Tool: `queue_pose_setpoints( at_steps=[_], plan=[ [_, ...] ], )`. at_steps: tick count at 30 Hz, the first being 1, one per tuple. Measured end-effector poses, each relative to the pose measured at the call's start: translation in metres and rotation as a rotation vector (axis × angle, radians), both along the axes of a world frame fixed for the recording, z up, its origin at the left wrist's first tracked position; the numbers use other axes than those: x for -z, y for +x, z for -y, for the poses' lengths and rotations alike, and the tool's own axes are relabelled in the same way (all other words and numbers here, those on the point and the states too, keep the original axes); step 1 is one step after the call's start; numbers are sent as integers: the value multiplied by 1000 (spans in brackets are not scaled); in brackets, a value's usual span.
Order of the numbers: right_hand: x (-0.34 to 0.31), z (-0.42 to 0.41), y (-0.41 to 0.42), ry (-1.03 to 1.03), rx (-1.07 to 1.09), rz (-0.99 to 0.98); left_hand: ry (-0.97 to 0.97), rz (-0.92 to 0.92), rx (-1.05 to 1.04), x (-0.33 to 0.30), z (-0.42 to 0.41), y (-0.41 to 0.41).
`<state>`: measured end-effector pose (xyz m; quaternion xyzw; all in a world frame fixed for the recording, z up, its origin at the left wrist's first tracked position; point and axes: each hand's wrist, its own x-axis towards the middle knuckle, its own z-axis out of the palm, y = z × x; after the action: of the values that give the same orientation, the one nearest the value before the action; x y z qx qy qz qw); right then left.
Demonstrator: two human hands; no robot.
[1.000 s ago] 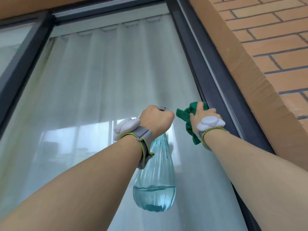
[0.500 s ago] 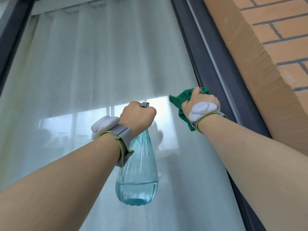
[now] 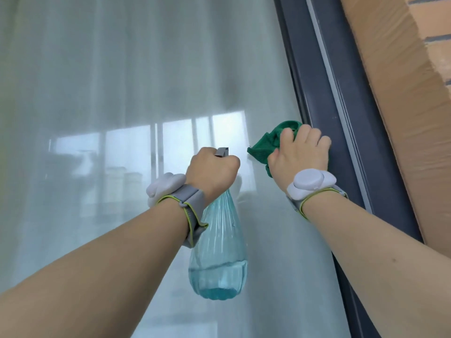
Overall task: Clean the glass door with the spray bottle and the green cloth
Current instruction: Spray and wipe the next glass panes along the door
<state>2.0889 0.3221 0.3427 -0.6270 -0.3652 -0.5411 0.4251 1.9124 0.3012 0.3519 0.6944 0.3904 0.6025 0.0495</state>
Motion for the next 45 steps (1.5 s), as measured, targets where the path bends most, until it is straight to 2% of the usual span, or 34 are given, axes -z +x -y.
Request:
queue_pose_setpoints(
  at_steps=[4, 15, 24, 26, 31, 33, 39, 45],
  plan=[
    [18, -4, 6, 108, -29, 11, -25, 19, 37, 6, -6, -3],
    [21, -10, -28, 66, -11, -212, -19, 24, 101, 18, -7, -40],
    [30, -21, -130, 23, -32, -115, -11, 76, 53, 16, -3, -115],
    [27, -21, -129, 2, -35, -133, -21, 87, 28, 17, -5, -134],
    [30, -32, -142, 138, -34, -115, -29, 142, -7, 23, -18, -196],
    [32, -37, -155, 131, -32, -113, -31, 139, -19, 28, -22, -207],
    [34, -48, -252, 84, -15, -85, -24, 129, -25, 38, -33, -271],
    [47, -62, -361, 79, -52, 22, -16, 132, -18, 45, -43, -349]
  ],
)
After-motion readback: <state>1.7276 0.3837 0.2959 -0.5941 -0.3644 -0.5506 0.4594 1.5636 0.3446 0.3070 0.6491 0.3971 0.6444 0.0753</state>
